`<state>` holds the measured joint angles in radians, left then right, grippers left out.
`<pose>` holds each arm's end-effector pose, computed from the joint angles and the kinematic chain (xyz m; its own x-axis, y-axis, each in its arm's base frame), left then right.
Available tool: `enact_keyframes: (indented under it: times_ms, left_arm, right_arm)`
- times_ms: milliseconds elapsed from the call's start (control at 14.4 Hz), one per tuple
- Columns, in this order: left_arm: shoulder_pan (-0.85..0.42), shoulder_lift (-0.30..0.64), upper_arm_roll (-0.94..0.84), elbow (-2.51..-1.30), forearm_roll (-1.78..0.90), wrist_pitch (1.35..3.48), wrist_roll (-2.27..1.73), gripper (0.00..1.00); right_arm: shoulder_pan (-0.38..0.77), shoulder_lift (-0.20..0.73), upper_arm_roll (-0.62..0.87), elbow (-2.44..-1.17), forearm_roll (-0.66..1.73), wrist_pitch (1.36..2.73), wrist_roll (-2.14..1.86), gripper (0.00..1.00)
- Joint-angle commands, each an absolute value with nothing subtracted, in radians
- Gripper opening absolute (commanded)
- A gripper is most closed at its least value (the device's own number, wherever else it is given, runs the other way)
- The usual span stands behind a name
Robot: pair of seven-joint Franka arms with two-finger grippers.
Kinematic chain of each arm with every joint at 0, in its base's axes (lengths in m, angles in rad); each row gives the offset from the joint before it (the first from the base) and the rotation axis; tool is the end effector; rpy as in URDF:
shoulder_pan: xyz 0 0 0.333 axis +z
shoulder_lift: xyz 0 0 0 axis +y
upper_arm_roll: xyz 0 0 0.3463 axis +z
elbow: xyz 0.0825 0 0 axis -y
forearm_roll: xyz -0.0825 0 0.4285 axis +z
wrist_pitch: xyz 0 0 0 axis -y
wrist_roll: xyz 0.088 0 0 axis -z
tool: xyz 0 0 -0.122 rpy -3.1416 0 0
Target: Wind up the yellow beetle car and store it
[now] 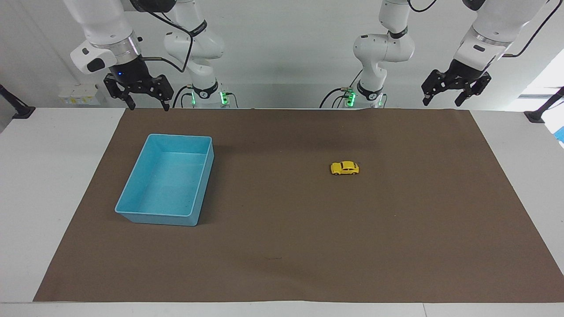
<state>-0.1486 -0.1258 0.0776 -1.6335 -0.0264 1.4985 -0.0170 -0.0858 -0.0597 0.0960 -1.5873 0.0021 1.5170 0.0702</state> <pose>0.5464 -0.0393 0.6733 0.9983 -0.0566 -0.0101 -0.0562 -0.9978 0.0359 0.5730 0.0079 0.6614 0.9981 -0.0601 -0.0106 -0.0600 -0.9982 0.0044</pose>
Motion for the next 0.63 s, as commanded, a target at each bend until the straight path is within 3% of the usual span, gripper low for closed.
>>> enact_keyframes:
  times_ms: [0, 557]
  left_arm:
    - [-0.129, -0.143, 0.067, -1.643, -0.021, 1.488, -0.006, 1.00]
    - [-0.129, -0.143, 0.067, -1.643, -0.021, 1.491, -0.015, 1.00]
  right_arm:
    - [-0.098, -0.084, 0.100, -1.614, 0.014, 1.520, 0.052, 1.00]
    - [-0.100, -0.086, 0.100, -1.614, 0.014, 1.516, 0.051, 1.00]
